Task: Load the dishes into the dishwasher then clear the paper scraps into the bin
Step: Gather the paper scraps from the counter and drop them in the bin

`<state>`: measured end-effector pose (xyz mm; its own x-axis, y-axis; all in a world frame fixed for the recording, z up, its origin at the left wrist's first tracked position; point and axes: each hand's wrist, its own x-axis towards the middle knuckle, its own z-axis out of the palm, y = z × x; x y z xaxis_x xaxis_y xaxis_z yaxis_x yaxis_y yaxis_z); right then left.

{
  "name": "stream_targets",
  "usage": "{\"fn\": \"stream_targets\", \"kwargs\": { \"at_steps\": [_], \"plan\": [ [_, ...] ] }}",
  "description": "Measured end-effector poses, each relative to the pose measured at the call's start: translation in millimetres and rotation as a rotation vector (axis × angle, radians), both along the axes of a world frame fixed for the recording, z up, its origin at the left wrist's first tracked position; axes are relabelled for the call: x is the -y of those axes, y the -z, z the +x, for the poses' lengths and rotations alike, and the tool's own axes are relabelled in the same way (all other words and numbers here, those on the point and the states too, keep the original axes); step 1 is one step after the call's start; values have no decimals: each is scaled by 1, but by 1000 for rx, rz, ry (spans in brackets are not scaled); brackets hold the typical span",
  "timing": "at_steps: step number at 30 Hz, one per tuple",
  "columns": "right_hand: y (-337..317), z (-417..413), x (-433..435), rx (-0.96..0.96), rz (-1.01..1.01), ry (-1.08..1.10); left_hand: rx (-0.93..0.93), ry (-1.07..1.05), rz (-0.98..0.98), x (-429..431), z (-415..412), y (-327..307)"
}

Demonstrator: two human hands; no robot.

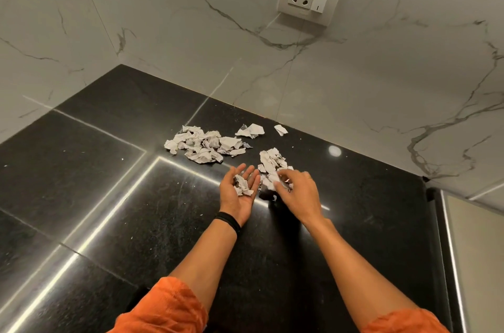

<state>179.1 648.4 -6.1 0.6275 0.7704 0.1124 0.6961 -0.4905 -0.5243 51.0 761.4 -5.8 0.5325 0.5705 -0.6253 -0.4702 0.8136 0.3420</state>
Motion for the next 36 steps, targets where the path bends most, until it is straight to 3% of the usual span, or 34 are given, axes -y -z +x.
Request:
{"fn": "stream_targets", "kwargs": {
  "at_steps": [4, 8, 12, 15, 19, 26, 28, 32, 36],
  "plan": [
    [-30, -12, -11, -408, 222, 71, 9, 64, 36, 8, 7, 0],
    [-39, -26, -27, -365, 62, -89, 49, 124, 46, 10, 10, -2],
    [-33, -19, -31, -454, 244, 41, 81, 63, -18, 3, 3, -1],
    [-18, -7, -30, -334, 120, 41, 76, 6, -57, -3, -5, 3],
    [2, -10, -36, -61, -154, -290, 32, -42, -46, -10, -11, 8],
    [25, -29, -25, 237, -105, -396, 5, -43, 4, -17, -11, 11],
    [23, -27, -18, 158, -59, -336, -4, -20, 8, -14, -8, 11],
    [0, -21, -19, -309, 227, 91, -1, 16, 8, -6, -1, 10],
    [-25, -28, -30, -409, 284, -35, -8, 67, 30, 2, 7, 11]
  ]
}}
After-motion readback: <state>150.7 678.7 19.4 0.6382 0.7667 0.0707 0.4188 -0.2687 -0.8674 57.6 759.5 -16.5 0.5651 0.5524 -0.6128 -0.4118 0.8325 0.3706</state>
